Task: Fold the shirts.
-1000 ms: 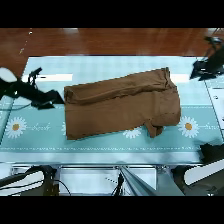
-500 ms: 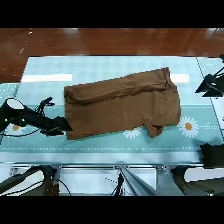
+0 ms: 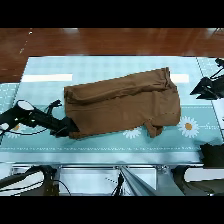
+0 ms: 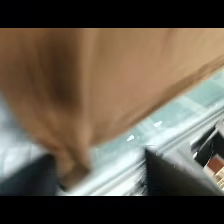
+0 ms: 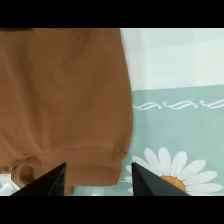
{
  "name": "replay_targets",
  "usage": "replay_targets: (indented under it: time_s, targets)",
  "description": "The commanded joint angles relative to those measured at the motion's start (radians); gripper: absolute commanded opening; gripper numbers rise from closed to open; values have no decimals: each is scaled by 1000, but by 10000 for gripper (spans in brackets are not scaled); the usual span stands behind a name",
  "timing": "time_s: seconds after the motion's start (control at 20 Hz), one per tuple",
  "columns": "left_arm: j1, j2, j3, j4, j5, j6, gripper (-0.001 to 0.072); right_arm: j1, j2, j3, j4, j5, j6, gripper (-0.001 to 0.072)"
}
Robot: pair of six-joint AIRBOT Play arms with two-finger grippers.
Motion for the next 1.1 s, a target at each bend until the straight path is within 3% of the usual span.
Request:
replay_targets:
  time_s: [0.0,0.1,0.15,0.65,1.05]
  targets:
    - [-47,-71,-2,-32,99,-49,176,-1,12,-3,13,0,-2,484]
    - [-36,-74,-1,-28,94,-29,49,-2,16,-3,-21,2,-2,482]
    - [-31,-74,-1,-28,82,-19,24,-2,16,-8,-61,8,-2,474]
    - [-30,-74,-1,-28,68,15,24,-1,137,-431,-88,-139,-72,493]
    - [-29,-74,6,-31,69,15,24,97,135,-594,5,-395,-53,486]
